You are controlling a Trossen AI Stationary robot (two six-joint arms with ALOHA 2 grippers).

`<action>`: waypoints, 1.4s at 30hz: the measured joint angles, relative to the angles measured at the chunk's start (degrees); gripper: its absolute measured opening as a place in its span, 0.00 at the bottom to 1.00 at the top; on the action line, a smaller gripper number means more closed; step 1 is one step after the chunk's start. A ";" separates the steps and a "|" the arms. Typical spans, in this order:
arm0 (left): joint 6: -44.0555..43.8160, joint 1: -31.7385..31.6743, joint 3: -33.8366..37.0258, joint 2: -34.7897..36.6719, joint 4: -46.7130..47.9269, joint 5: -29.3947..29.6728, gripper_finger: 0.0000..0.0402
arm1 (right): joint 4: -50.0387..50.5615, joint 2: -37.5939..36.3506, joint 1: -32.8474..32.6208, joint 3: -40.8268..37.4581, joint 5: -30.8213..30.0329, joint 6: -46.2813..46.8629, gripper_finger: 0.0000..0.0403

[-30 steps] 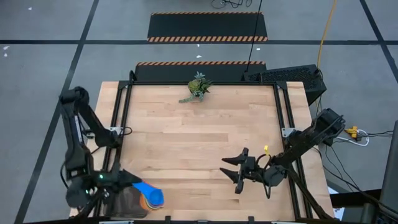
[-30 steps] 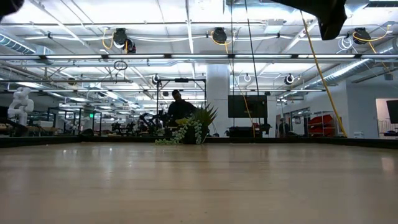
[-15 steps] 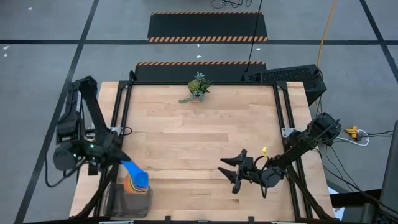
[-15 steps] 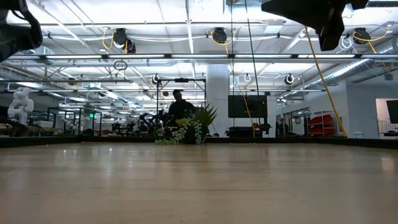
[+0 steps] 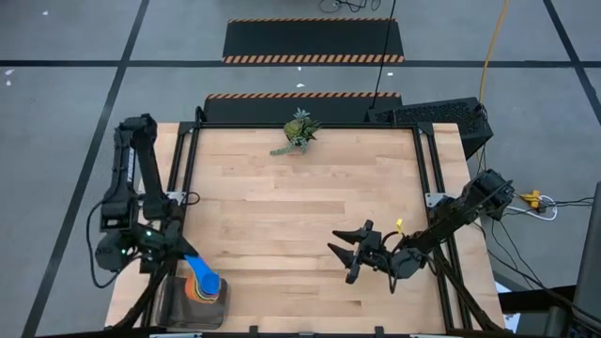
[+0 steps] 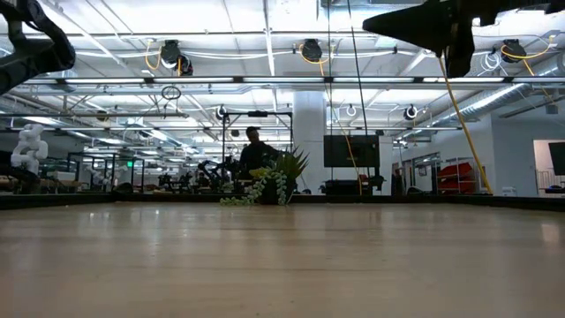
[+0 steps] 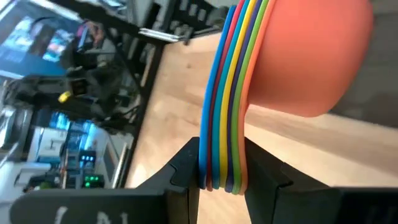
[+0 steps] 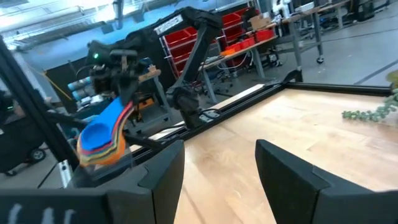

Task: Nest measuring cups in basket
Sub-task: Put the nested measuring cups into the black bin

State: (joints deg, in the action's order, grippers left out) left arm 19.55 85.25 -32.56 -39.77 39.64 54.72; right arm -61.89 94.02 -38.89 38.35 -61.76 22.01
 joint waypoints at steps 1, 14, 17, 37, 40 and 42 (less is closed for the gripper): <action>0.33 0.90 0.52 -0.36 -0.29 0.00 0.22 | -0.02 -0.01 0.42 0.00 0.00 -0.01 0.48; 0.19 4.57 0.51 -13.68 -9.75 0.85 0.22 | -0.40 -0.02 5.57 0.29 0.24 1.28 0.48; -3.74 4.42 0.43 -17.91 -9.17 3.20 0.22 | 0.40 -0.02 5.55 0.99 0.27 0.90 0.48; -8.51 5.01 0.44 -25.48 -9.79 9.42 0.22 | 0.90 -0.02 6.10 3.08 -1.46 -0.08 0.48; -10.33 4.92 0.44 -26.47 -9.82 11.18 0.22 | 0.91 -0.02 6.68 3.08 -1.30 0.02 0.48; -10.74 4.74 0.44 -27.66 -9.97 13.28 0.22 | 0.92 -0.02 6.84 3.08 -1.28 -0.13 0.48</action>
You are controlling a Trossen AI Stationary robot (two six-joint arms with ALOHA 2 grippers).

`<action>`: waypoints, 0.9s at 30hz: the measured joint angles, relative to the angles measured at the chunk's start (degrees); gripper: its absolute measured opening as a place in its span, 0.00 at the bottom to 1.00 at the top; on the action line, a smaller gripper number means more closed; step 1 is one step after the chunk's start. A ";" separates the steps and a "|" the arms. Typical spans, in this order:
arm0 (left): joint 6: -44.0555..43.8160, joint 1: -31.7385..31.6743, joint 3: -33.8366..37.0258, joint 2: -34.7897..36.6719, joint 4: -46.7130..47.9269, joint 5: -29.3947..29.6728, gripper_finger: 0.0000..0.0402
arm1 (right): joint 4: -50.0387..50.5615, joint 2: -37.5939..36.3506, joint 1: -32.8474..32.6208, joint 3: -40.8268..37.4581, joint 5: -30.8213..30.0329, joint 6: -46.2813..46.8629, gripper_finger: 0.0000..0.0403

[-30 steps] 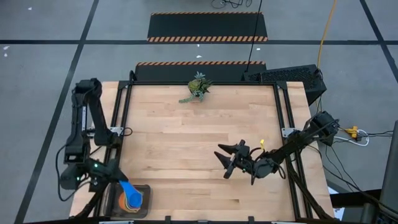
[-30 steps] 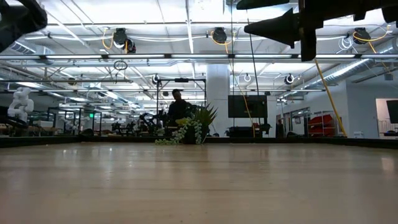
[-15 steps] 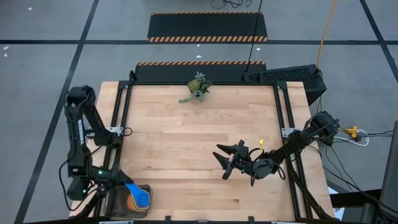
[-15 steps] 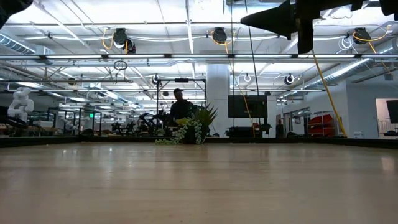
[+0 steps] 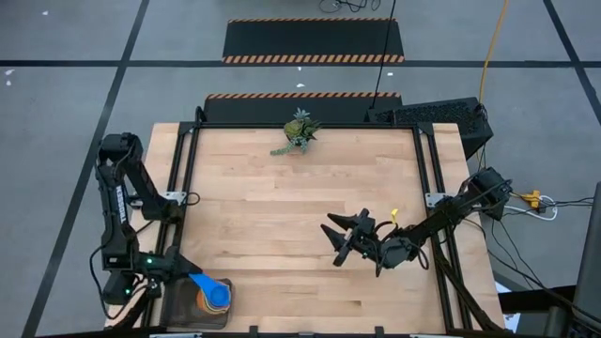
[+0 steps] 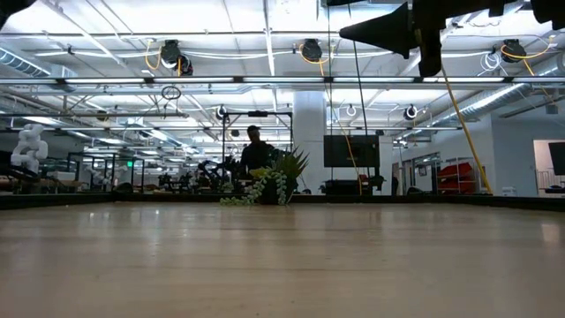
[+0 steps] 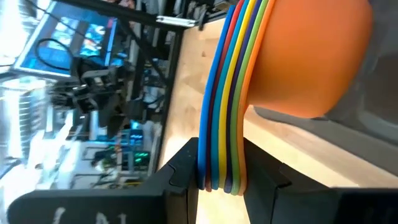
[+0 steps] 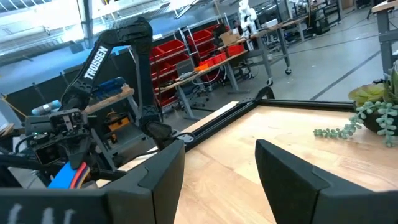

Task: Nest measuring cups in basket
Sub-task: Put the nested measuring cups into the black bin

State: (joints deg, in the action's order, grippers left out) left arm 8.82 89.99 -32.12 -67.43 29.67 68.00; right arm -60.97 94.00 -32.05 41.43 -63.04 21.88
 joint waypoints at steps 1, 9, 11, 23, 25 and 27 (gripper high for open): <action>0.00 -0.34 0.00 -0.63 -0.04 0.65 0.22 | 0.02 0.00 0.10 0.00 0.08 -0.10 0.48; -1.75 -7.22 -0.02 -5.31 -0.24 1.84 0.22 | 0.13 0.00 0.12 0.00 1.92 -0.49 0.48; -1.40 -9.33 0.02 -5.91 -0.26 1.38 0.22 | 0.07 0.00 0.12 0.00 3.08 -0.49 0.48; 13.19 -21.97 0.04 -6.11 -9.49 4.07 0.22 | 1.13 -3.32 0.06 -0.02 3.63 -9.96 0.48; 13.62 -23.33 0.04 -6.11 -11.81 4.12 0.22 | 1.99 -5.11 0.06 -0.02 3.93 -11.92 0.48; 13.27 -23.90 0.04 -6.11 -14.03 4.37 0.22 | 3.47 -6.84 0.05 -0.02 3.91 -13.83 0.48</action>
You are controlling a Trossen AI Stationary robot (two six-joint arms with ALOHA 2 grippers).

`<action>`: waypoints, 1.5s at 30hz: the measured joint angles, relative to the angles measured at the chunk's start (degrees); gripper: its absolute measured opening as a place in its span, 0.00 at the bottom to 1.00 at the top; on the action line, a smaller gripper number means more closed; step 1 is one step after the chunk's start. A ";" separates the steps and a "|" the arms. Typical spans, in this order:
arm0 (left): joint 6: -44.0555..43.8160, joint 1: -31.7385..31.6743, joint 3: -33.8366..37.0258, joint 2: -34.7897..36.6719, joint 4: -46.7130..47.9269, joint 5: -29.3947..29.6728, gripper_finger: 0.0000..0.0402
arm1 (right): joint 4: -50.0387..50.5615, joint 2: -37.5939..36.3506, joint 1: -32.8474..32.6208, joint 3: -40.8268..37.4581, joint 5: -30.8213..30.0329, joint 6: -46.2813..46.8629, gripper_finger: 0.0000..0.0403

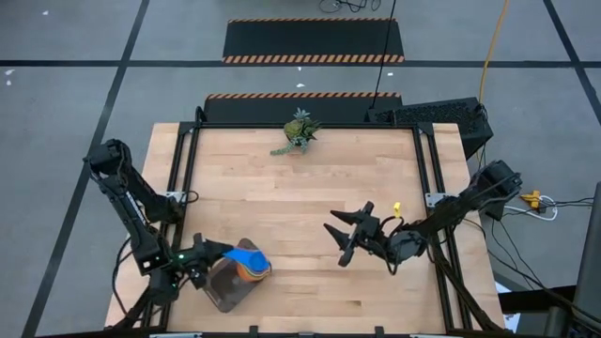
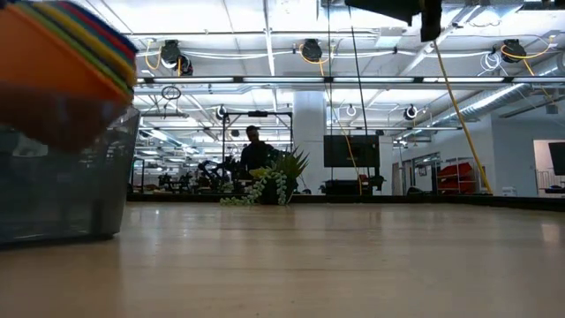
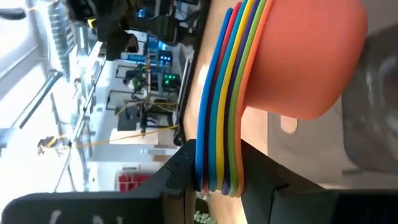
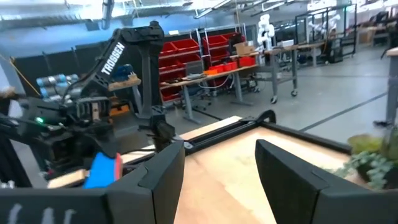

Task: Nest measuring cups in basket
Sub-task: Put the nested measuring cups into the black bin

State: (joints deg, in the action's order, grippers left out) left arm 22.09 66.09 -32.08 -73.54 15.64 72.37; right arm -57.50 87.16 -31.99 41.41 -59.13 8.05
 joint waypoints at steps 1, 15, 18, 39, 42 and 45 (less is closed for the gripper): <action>-0.09 -0.03 0.00 0.00 -1.15 0.12 0.22 | 0.97 -0.85 -0.09 0.00 -0.19 -0.68 0.48; 13.37 -2.92 -0.02 -6.05 -18.44 4.21 0.22 | 15.65 -7.46 -0.36 0.00 -0.60 -2.97 0.48; 13.73 -2.41 -0.02 -6.01 -20.07 8.46 0.22 | 18.41 -8.23 -1.11 0.00 -0.51 -2.97 0.48; 5.91 -8.08 -0.02 -6.01 -11.11 4.80 0.22 | 27.70 -11.00 -2.22 -0.02 0.95 -3.25 0.48; 5.45 -9.79 -0.02 -6.01 -9.62 2.95 0.22 | 27.53 -11.00 -2.16 -0.02 0.87 -3.23 0.48; 6.19 -10.27 -0.02 -6.01 -8.91 3.08 0.22 | 27.34 -11.00 -2.15 -0.02 0.83 -3.21 0.48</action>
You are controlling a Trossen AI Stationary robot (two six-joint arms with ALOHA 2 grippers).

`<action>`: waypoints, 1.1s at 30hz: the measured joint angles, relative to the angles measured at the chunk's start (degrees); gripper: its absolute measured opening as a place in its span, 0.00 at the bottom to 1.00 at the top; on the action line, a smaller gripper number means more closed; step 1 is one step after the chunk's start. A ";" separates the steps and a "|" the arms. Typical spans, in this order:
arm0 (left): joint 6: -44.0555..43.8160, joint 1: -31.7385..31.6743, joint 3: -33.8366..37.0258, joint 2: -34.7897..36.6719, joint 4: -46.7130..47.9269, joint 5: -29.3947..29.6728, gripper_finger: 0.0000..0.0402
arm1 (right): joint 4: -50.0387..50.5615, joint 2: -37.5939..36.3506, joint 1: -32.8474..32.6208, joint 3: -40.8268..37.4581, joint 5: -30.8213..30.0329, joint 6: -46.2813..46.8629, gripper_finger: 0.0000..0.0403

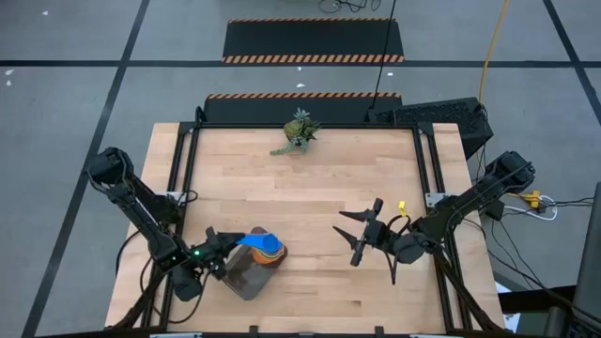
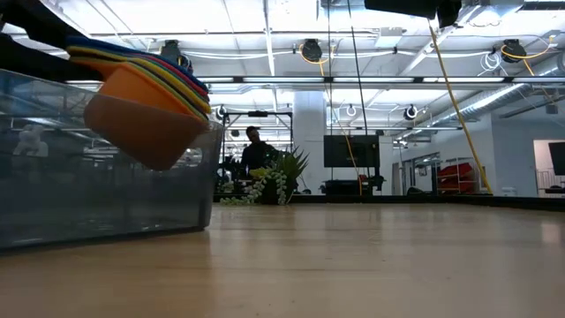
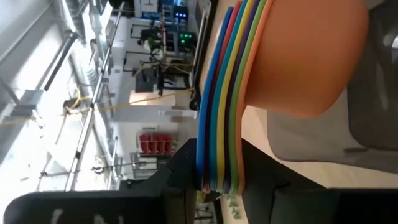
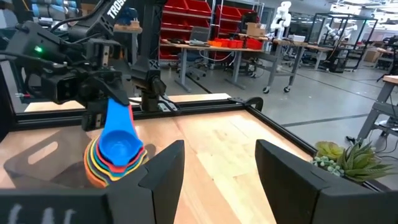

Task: Nest measuring cups in basket
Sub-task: Put the nested measuring cups into the black bin

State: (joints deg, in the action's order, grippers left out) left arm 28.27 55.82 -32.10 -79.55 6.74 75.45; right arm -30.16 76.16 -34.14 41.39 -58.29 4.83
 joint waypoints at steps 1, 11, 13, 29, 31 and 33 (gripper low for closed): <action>0.97 0.15 0.00 0.00 -0.24 0.15 0.22 | -0.09 0.00 0.01 0.00 -0.09 -0.02 0.48; 0.35 4.67 0.00 0.02 -1.77 -0.79 0.22 | -2.00 0.00 0.53 -0.02 -1.94 -1.46 0.48; -0.56 4.97 0.00 0.02 -1.52 -0.87 0.22 | -2.14 0.00 0.96 -0.02 -1.91 -1.45 0.48; -12.17 4.81 0.04 -5.32 9.61 -3.35 0.28 | -3.02 0.00 1.93 -0.02 -1.67 0.22 0.48; -12.62 4.58 0.04 -6.04 9.47 -5.00 0.28 | -3.00 0.00 1.93 -0.02 -1.67 0.10 0.48; -13.43 4.58 0.04 -6.81 9.45 -5.79 0.29 | -3.01 0.00 1.93 -0.02 -1.67 0.07 0.48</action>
State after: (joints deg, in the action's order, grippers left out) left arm 14.84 60.40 -32.05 -86.35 16.19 69.66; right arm -33.17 76.16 -32.21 41.36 -59.96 4.91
